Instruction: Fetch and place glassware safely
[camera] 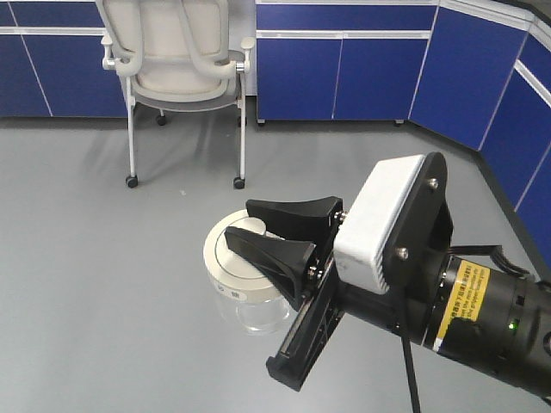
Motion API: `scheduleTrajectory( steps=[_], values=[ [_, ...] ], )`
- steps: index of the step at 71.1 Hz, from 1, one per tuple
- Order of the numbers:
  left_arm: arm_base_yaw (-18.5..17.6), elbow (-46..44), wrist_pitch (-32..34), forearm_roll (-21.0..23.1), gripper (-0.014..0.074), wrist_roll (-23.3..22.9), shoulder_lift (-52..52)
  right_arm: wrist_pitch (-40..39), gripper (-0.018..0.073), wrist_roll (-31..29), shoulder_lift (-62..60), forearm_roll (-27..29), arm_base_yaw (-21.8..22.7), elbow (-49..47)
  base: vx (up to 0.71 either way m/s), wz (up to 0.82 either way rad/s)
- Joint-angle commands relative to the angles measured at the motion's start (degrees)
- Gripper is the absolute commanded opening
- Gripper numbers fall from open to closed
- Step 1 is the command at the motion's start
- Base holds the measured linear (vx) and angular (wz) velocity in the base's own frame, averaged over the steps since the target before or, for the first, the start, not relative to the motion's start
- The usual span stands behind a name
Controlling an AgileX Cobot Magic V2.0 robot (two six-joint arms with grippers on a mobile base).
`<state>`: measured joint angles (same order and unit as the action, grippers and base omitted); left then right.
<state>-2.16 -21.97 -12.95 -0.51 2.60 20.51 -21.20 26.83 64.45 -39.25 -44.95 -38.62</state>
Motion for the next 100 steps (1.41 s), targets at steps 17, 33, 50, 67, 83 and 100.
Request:
scheduleTrajectory(
  steps=[17, 33, 50, 67, 83, 100],
  values=[
    [0.15, -1.43, 4.09, 0.19, -0.0007, -0.27, 0.51, -4.86, -0.0001, -0.16, -1.33, 1.06, -0.03, -2.0, 0.59, 0.04],
    [0.15, -1.43, 4.09, 0.19, -0.0007, -0.27, 0.51, -4.86, -0.0001, -0.16, -1.33, 1.06, -0.03, -2.0, 0.56, 0.03],
    [0.15, -1.43, 4.09, 0.19, -0.0007, -0.27, 0.51, -4.84, -0.0001, -0.16, -1.33, 1.06, 0.08, -2.0, 0.45, -0.24],
    [0.15, -1.43, 4.09, 0.19, -0.0007, -0.27, 0.51, -4.84, -0.0001, -0.16, -1.33, 1.06, 0.08, -2.0, 0.34, -0.65],
    [0.15, -1.43, 4.09, 0.19, -0.0007, -0.27, 0.51, -4.84, -0.0001, -0.16, -1.33, 1.06, 0.08, -2.0, 0.27, -0.93],
    [0.15, -1.43, 4.09, 0.19, -0.0007, -0.27, 0.51, -4.84, -0.0001, -0.16, -1.33, 1.06, 0.08, -2.0, 0.24, -0.92]
  ],
)
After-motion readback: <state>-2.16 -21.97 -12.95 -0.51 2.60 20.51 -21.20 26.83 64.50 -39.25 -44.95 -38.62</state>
